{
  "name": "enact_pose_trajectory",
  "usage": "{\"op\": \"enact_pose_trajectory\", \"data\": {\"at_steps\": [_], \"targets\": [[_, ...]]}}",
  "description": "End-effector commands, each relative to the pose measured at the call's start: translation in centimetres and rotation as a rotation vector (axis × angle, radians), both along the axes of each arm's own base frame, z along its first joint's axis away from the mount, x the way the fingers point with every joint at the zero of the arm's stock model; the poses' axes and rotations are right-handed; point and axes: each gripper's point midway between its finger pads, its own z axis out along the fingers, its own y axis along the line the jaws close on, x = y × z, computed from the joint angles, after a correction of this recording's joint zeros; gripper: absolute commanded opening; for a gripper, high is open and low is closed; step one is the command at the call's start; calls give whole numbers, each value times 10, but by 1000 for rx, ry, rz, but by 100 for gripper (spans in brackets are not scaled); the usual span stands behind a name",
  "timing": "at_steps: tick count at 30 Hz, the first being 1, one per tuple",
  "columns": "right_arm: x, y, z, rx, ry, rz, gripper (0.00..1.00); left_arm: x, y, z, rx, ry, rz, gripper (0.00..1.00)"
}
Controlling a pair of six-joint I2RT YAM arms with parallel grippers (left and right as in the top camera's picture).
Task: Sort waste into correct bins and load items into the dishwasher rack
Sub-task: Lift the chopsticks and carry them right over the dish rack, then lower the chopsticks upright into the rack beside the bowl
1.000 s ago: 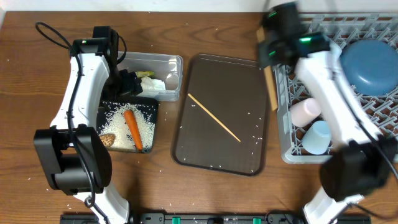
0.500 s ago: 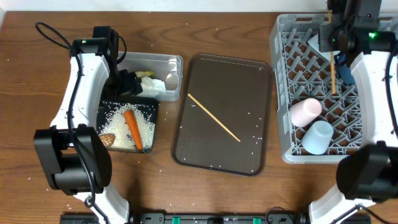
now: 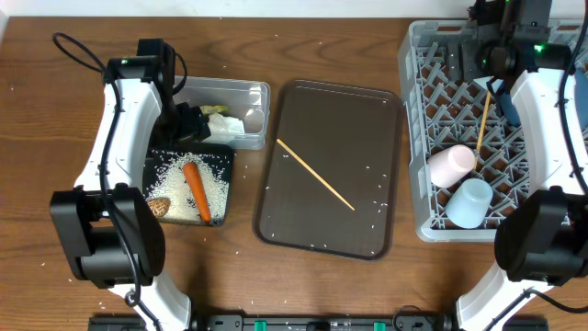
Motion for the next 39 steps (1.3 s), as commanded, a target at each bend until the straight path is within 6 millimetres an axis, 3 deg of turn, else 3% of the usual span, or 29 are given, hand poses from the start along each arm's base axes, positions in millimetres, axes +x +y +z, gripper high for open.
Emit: {"op": "enact_pose_trajectory", "data": {"at_steps": [1,5,9,14,19,22,26,35,37,39], "targets": [[-3,52,3,166,3,126,88,2,-1,2,5,-7,5,98],[-14,103,1,218,40,241,86,2,-1,2,5,-7,5,98],[-31,150,-15,184,108,375,87,2,-1,2,5,-7,5,98],[-57,214,-66,132,233,570,91,2,-1,2,5,-7,5,98],[-96,257,-133,78,406,733,93,2,-1,2,5,-7,5,98],[-125,275,-164,39,515,834,90,2,-1,2,5,-7,5,98],[-151,295,-182,2,579,935,85,2,-1,2,5,-7,5,98],[-166,308,-183,-14,594,984,84,2,-1,2,5,-7,5,98],[-166,308,-183,-15,596,985,80,2,-1,2,5,-7,5,98],[-167,307,-186,-17,599,984,69,2,-1,2,5,-7,5,98]]}}
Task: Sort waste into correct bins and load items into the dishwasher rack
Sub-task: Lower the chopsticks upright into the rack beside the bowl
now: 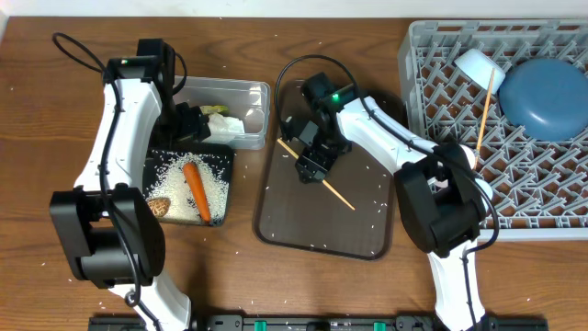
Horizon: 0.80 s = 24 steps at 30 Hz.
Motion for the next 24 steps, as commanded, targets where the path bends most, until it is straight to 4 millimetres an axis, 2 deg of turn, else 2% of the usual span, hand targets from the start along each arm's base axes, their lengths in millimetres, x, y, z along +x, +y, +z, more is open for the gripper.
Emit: {"op": "enact_pose_trajectory", "data": {"at_steps": [1,2,4,8,9,11,15,19,22,24], "targets": [[-5,4,-3,4,3,22,59,2,-1,2,5,-7,5,98],[-5,3,-6,-1,1,22,43,2,-1,2,5,-7,5,98],[-5,-2,-15,-23,-13,19,25,2,-1,2,5,-7,5,98],[-4,-22,-41,-112,-56,-16,18,2,-1,2,5,-7,5,98],[-5,-26,-46,-132,-64,-28,14,2,-1,2,5,-7,5,98],[-5,-35,-56,-168,-80,-64,1,2,-1,2,5,-7,5,98],[-1,-42,-60,-185,-93,-107,1,2,-1,2,5,-7,5,98],[10,-42,-52,-187,-108,-173,1,2,-1,2,5,-7,5,98],[21,-43,-34,-176,-121,-197,1,2,-1,2,5,-7,5,98],[31,-44,-14,-163,-140,-222,1,2,-1,2,5,-7,5,98]]}}
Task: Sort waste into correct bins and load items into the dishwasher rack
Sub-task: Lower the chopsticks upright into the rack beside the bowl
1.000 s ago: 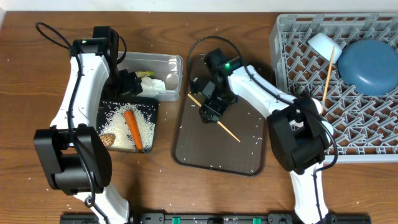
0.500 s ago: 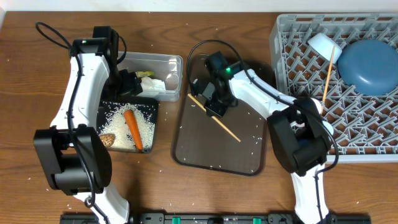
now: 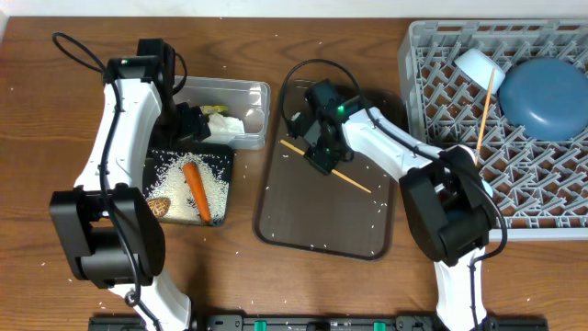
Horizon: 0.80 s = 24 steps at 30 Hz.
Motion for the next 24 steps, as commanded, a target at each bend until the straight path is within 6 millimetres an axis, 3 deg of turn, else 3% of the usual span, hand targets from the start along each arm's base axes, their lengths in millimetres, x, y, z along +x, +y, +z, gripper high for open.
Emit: {"op": "enact_pose_trajectory", "data": {"at_steps": [1,5,8,13,17,24], "targets": [[23,-23,9,-63,-35,-100,1,2,-1,2,5,-7,5,98],[51,-33,63,12,-134,-221,1,2,-1,3,5,-8,5,98],[70,-52,103,72,-213,-329,1,2,-1,2,5,-7,5,98],[92,-118,157,121,-322,-534,1,2,-1,2,5,-7,5,98],[103,-185,173,107,-366,-711,1,2,-1,2,5,-7,5,98],[105,-270,160,62,-347,-888,1,2,-1,2,5,-7,5,98]]}}
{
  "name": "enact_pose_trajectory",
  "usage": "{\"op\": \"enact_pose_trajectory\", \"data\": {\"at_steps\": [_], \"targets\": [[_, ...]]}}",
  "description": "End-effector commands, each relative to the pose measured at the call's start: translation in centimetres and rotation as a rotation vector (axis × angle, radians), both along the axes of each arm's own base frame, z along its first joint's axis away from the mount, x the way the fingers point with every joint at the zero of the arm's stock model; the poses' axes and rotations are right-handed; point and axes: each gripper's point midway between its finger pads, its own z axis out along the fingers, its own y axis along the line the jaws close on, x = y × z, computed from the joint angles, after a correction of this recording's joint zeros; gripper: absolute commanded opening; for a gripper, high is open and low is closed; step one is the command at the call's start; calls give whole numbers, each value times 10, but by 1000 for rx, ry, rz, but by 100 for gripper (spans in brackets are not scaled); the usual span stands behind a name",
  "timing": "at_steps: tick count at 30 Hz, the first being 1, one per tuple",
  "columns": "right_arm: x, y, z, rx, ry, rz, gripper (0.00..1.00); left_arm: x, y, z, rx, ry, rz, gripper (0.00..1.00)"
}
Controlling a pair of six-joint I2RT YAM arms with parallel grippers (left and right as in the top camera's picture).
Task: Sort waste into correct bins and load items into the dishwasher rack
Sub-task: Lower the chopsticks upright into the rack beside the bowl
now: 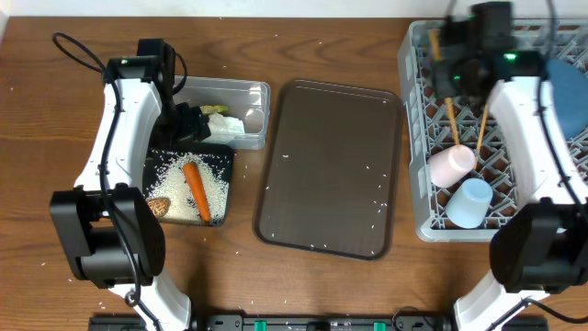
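My right gripper [450,81] hangs over the left part of the grey dishwasher rack [415,138], shut on a wooden chopstick [452,124] that points down toward the pink cup [450,164]. A second chopstick [480,119] leans in the rack beside it. The brown tray [331,170] holds only scattered rice grains. My left gripper [186,121] sits at the near left corner of the clear bin [250,92]; its jaws are too dark to read.
A black bin [225,156] with rice, a carrot [196,188] and a brown scrap lies below the clear bin, which holds pale waste. A light blue cup [469,202] lies in the rack's front. A blue bowl [568,83] shows at the right edge.
The right gripper was on the chopstick over the tray; now it is over the rack with the chopstick in it, and no chopstick lies on the tray. The left arm has not moved.
The right gripper was over the rack while one chopstick lay on the tray. Then it was down at that chopstick on the tray, then gripping it with the stick turned. Now the chopstick hangs from it over the rack. The left arm stayed put.
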Motion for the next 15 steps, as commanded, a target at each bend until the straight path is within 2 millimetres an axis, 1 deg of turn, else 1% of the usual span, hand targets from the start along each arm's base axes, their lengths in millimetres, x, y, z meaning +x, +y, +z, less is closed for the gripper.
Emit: {"op": "enact_pose_trajectory", "data": {"at_steps": [1,4,7,8,9,10,11,12,13,15], "targets": [[-1,-26,-14,7,33,-76,1,2,-1,2,5,-7,5,98],[-2,-40,-24,16,57,-105,2,2,-1,2,5,-7,5,98],[-3,-44,-36,31,85,-119,2,2,-1,2,5,-7,5,98],[-3,-44,-37,35,90,-126,5,2,-1,2,5,-7,5,98],[-3,-44,-40,34,96,-125,16,2,-1,2,5,-7,5,98],[-3,-44,-41,35,98,-125,36,2,-1,2,5,-7,5,98],[-3,-44,-41,35,100,-125,66,2,-1,2,5,-7,5,98],[-4,-44,-41,35,101,-125,87,2,-1,2,5,-7,5,98],[-4,-44,-41,35,100,-125,92,2,-1,2,5,-7,5,98],[-5,-44,-39,48,101,-149,95,2,-1,2,5,-7,5,98]]}}
